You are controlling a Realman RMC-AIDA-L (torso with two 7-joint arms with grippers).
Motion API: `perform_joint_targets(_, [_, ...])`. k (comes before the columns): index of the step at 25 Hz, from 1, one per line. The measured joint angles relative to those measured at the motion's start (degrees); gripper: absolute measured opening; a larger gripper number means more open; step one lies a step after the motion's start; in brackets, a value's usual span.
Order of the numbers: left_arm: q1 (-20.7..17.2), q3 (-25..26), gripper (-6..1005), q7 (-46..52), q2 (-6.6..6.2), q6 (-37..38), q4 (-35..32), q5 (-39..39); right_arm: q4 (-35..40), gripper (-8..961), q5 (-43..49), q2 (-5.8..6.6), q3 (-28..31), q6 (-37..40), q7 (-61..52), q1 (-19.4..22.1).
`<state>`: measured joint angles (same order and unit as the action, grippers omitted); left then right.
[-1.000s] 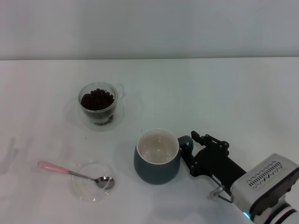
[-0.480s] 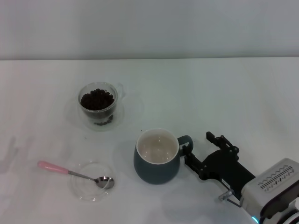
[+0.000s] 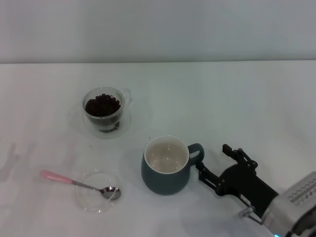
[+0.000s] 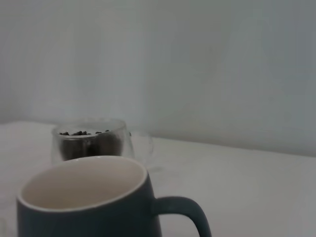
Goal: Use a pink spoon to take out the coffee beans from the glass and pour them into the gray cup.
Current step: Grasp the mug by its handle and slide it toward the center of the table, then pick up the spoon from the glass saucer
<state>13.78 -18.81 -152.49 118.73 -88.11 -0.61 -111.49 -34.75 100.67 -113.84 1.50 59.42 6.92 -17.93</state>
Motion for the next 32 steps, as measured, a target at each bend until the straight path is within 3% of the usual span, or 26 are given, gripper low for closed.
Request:
perform_joint_targets(5, [0.52, 0.01, 888, 0.0, 0.0, 0.13, -0.06, -0.05, 4.16, 877, 6.22, 0.3, -0.81, 4.73, -9.05, 2.15])
perform_joint_targets(9, [0.65, 0.01, 887, -0.03, 0.0, 0.2, -0.09, -0.05, 9.21, 877, 8.05, 0.29, -4.93, 9.55, -17.63, 2.9])
perform_joint_targets(14, [1.22, 0.0, 887, -0.05, 0.1, 1.08, -0.09, -0.04, 18.08, 877, 7.6, -0.38, -9.08, 17.94, -27.74, 5.77])
perform_joint_targets(21, [-0.08, 0.08, 888, 4.23, 0.04, 1.49, -0.42, -0.22, 22.11, 877, -3.83, -0.81, -0.58, 26.09, -23.25, 8.08])
perform_joint_targets(24, [-0.88, -0.03, 888, 11.96, -0.18, 3.39, -2.13, -0.1, 20.64, 877, -10.5, -1.04, 6.14, 27.01, -18.05, 7.34])
perform_joint_targets(27, [-2.86, -0.35, 888, 29.53, -1.17, 7.72, -6.22, 2.28, 19.6, 877, -13.52, -1.2, 11.12, 27.88, -14.11, 6.33])
perform_joint_targets(30, [-3.73, -0.43, 887, 48.99, -3.21, 11.94, -10.74, 11.32, 19.21, 877, -13.93, -1.29, 13.99, 28.12, -11.42, 5.08])
perform_joint_targets(32, [-3.49, -0.42, 887, 55.32, -4.24, 12.51, -11.53, 15.98, 19.56, 876, -13.94, -1.31, 14.49, 27.72, -11.11, 4.29])
